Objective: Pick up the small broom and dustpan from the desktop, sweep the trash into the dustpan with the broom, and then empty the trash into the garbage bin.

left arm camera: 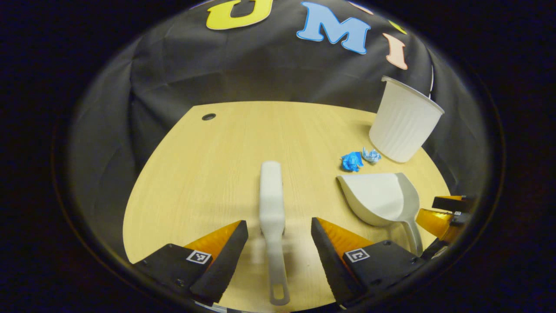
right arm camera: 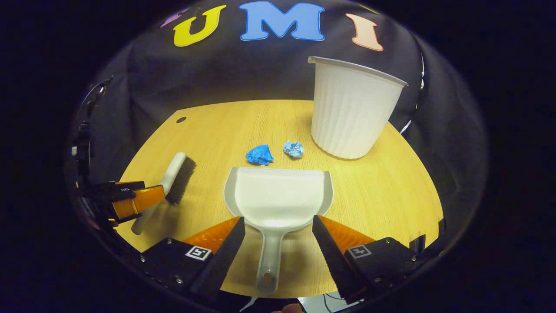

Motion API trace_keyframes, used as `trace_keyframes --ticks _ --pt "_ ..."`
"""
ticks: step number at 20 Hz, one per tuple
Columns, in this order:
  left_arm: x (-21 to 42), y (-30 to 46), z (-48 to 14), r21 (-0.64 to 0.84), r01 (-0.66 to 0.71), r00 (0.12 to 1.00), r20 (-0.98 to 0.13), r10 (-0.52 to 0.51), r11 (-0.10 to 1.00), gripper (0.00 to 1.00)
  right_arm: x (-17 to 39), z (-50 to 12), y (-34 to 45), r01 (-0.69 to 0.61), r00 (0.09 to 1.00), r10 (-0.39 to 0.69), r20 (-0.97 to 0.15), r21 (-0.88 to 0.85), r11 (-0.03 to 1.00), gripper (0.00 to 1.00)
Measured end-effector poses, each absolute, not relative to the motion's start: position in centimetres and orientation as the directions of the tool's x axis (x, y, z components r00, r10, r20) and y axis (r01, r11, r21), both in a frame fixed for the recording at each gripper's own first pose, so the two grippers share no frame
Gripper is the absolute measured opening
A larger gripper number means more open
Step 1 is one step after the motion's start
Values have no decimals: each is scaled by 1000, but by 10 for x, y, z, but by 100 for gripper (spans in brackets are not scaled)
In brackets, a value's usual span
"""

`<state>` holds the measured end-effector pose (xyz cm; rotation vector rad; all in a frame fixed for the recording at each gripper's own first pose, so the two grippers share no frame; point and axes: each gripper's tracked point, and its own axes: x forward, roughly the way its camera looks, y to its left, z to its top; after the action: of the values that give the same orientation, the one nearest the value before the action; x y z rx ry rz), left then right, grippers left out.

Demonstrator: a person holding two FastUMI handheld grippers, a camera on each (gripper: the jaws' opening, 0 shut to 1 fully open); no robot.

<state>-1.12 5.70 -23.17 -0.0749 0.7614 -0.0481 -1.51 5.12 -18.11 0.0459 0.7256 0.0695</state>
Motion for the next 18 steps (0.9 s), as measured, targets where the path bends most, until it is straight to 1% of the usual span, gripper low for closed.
trace_keyframes --ticks 6,10,15,18 --pt "-11 56 -256 -72 34 664 -744 -76 997 96 -23 -220 51 -33 628 69 -775 62 997 98" --pt "-5 54 -266 -88 31 636 -767 -87 996 96 -22 -240 57 -31 559 97 -823 96 995 98" --pt "0 60 -283 -86 16 591 -803 -79 996 96 -13 -256 57 -23 517 90 -851 91 996 98" --pt "6 59 -287 -79 25 579 -812 -79 997 94 -8 -261 57 -19 504 89 -859 92 996 98"
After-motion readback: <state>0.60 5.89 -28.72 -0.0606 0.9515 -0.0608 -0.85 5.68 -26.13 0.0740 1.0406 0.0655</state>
